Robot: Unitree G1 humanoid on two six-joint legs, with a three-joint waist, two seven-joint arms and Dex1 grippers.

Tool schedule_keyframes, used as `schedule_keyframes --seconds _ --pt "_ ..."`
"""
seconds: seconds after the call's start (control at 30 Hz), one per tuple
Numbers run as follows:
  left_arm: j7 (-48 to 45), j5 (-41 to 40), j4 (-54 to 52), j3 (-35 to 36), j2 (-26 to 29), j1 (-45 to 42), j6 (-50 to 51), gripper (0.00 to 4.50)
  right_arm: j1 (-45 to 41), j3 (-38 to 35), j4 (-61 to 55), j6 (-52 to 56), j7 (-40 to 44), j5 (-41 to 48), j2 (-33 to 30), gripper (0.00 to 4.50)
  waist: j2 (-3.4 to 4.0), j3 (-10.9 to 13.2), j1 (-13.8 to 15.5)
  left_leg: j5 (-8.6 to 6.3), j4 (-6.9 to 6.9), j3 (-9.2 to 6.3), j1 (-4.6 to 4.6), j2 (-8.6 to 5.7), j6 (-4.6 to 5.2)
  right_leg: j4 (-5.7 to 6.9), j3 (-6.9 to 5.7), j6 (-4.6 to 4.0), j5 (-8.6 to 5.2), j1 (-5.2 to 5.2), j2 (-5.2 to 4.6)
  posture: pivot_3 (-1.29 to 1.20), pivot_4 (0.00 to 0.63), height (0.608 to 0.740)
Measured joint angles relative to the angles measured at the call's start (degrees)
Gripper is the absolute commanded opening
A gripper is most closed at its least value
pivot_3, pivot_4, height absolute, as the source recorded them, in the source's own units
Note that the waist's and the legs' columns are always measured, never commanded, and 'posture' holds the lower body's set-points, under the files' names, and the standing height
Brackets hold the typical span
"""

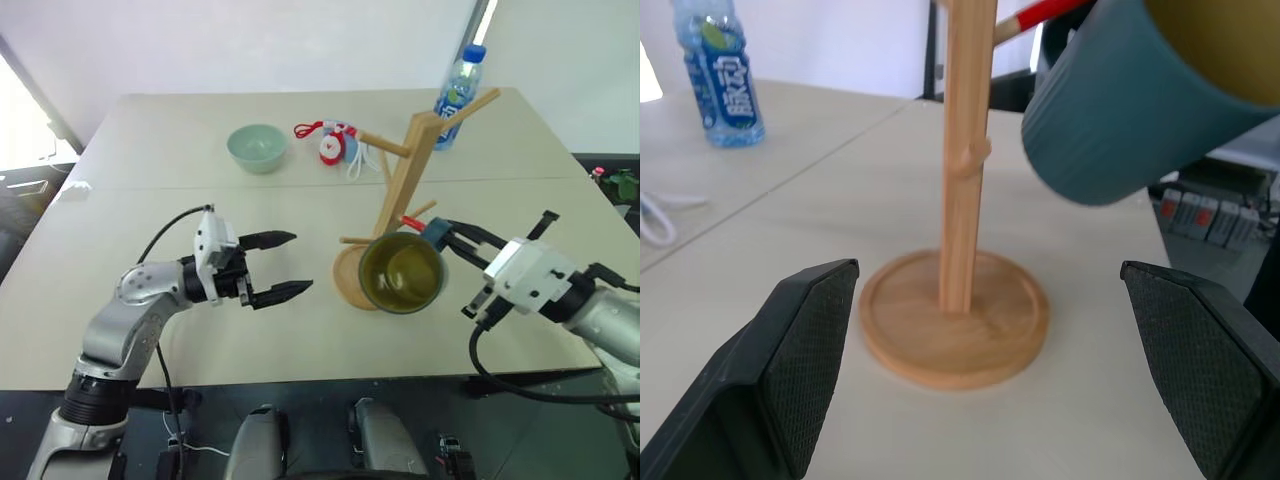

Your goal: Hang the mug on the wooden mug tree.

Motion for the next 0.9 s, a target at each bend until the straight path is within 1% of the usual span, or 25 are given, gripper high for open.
schedule_keyframes --seconds 0.17,0.3,0.33,0.4,0.5,0.53,0.57,0.67,0.77,0.8,0.87,0.9 --pt "1.2 -7.61 -4.91 3.47 1.16 -2.77 5.9 4.5 -2.58 3.27 0.61 1.82 -0.13 -1.65 0.07 0.12 -0.02 0.01 -0.06 0.0 0.0 -0.02 0.0 -0.01 0.0 0.0 -0.01 0.0 0.0 0.01 0.0 0.0 0.15 0.74" --pt "1.77 -9.2 -6.49 3.7 1.54 -2.8 7.62 4.5 -3.96 5.17 1.53 3.22 -0.52 -2.07 0.56 0.12 -0.02 0.01 -0.04 0.0 0.01 -0.02 0.0 -0.02 0.0 0.0 -0.01 0.0 0.0 0.01 0.0 0.0 0.15 0.74" --pt "2.08 -9.23 -6.52 3.71 1.55 -2.8 7.75 4.5 -4.33 5.43 1.73 3.59 -0.54 -2.04 0.62 0.36 -0.02 0.01 -0.03 0.0 0.01 -0.02 0.01 -0.02 0.0 0.0 -0.01 0.0 0.0 0.01 0.0 0.0 0.15 0.74" --pt "2.48 -9.26 -6.53 3.72 1.54 -2.79 7.9 4.5 -5.08 5.55 1.99 4.14 -0.54 -1.99 0.68 0.99 -0.02 0.01 -0.03 0.0 0.01 -0.02 0.01 -0.02 0.0 0.0 -0.01 0.0 0.0 0.01 0.0 0.0 0.15 0.74" --pt "2.81 -9.26 -6.55 3.72 1.54 -2.79 7.92 4.5 -5.96 5.6 2.34 4.37 -0.55 -2.01 0.74 2.56 -0.02 0.01 -0.03 0.0 0.01 -0.02 0.0 -0.02 0.0 0.0 -0.01 0.0 0.0 0.01 0.0 0.0 0.15 0.74" --pt "2.89 -9.26 -6.56 3.72 1.54 -2.78 7.92 4.5 -6.35 5.49 2.4 4.34 -0.8 -2.16 0.76 3.16 -0.02 0.01 -0.03 0.0 0.01 -0.02 0.0 -0.03 0.0 0.0 -0.01 0.0 0.0 0.01 0.0 0.0 0.15 0.74" --pt "2.98 -9.26 -6.56 3.72 1.53 -2.78 7.92 4.5 -6.54 5.48 2.4 4.21 -0.94 -2.53 0.75 3.64 -0.02 0.01 -0.02 0.0 0.01 -0.02 0.0 -0.02 0.0 -0.01 -0.02 0.0 0.0 0.02 0.0 0.0 0.15 0.74" --pt "3.45 -9.22 -6.56 3.71 1.45 -2.62 7.89 4.5 -5.86 5.19 2.86 3.69 -1.1 -3.85 0.67 3.64 -0.02 0.01 -0.02 0.0 0.01 -0.02 0.0 -0.03 0.0 -0.01 -0.02 0.0 0.0 0.02 0.0 0.0 0.15 0.74" --pt "4.2 -8.99 -6.33 3.71 1.24 -1.87 7.84 4.5 -3.62 2.94 4.2 3.25 -1.11 -3.21 1.38 3.64 -0.03 0.02 0.04 0.0 0.01 -0.02 -0.01 -0.03 0.0 -0.02 -0.01 0.0 0.0 0.02 0.0 0.0 0.15 0.74" --pt "5.15 -8.51 -5.95 3.79 0.97 -1.38 7.68 4.5 -2.3 0.39 4.85 2.97 -1.3 -1.51 3.46 3.64 -0.04 0.01 0.1 0.0 0.01 -0.02 0.01 -0.04 0.0 -0.03 -0.02 0.0 0.0 0.07 0.0 0.0 0.15 0.74" --pt "6.69 -7.57 -4.63 3.99 0.38 -0.57 7.54 4.5 -0.65 -2.11 5.77 2.79 -1.48 0.83 5.31 3.64 -0.04 0.01 0.05 0.0 0.01 -0.03 0.03 -0.04 0.0 -0.03 -0.02 0.0 0.0 0.09 0.0 0.0 0.15 0.74" --pt "8.31 -7.06 -3.34 4.44 -0.57 0.16 7.41 4.5 0.87 -4.08 6.23 2.75 -1.65 2.93 7.26 3.64 -0.04 0.0 0.05 0.0 0.01 -0.03 0.04 -0.03 0.0 -0.03 -0.03 0.0 0.0 0.12 0.0 0.0 0.15 0.74"
